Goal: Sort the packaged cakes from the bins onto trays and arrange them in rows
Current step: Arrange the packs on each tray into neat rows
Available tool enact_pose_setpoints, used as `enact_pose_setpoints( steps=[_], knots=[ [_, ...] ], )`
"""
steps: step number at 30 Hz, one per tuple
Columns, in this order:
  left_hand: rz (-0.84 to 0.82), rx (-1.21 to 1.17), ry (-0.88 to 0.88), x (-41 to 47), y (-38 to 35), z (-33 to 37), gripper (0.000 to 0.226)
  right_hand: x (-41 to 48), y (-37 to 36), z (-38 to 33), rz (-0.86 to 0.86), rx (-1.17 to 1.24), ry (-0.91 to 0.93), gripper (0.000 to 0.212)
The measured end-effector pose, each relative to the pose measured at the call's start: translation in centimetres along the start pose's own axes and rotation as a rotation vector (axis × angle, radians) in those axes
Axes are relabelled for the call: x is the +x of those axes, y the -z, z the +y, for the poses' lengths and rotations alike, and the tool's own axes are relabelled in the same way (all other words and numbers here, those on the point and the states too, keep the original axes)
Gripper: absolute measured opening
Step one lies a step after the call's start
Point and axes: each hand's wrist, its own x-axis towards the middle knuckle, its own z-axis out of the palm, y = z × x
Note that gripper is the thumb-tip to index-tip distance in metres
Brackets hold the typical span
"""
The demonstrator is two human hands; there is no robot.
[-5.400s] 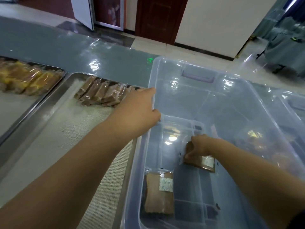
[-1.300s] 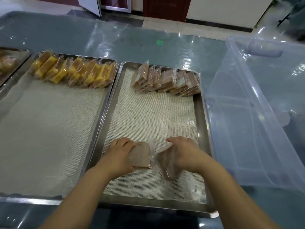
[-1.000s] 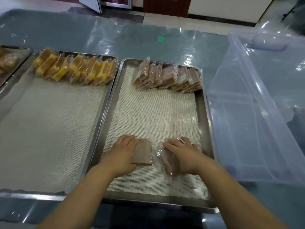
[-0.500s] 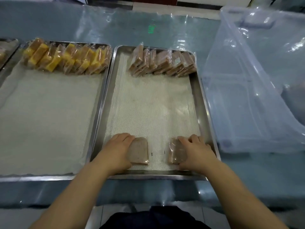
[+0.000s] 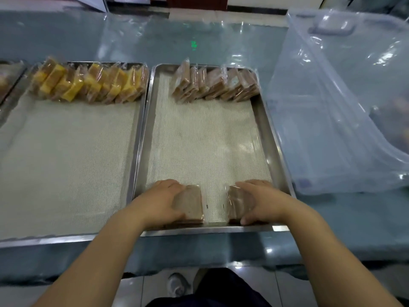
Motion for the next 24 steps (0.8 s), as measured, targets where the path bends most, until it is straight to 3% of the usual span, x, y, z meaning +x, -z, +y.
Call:
enact_pose_setpoints(
  steps=[3, 13, 24],
  knots=[
    [0.053, -0.044, 0.031, 1.0, 1.0, -0.4, 0.059, 1.0, 1.7, 0.1, 0.042, 0.099, 0.015, 0.077],
    [0.128, -0.101, 0.160, 7.7, 7.1, -1.5, 0.047, 10.9, 9.7, -2.4, 0.115, 0.101, 0.078, 0.064],
    [0.247, -0.213, 0.235, 14.5, 13.7, -6.5, 0.031, 22.1, 14.6, -8.9, 0.550, 0.292, -0.003, 0.044]
  ],
)
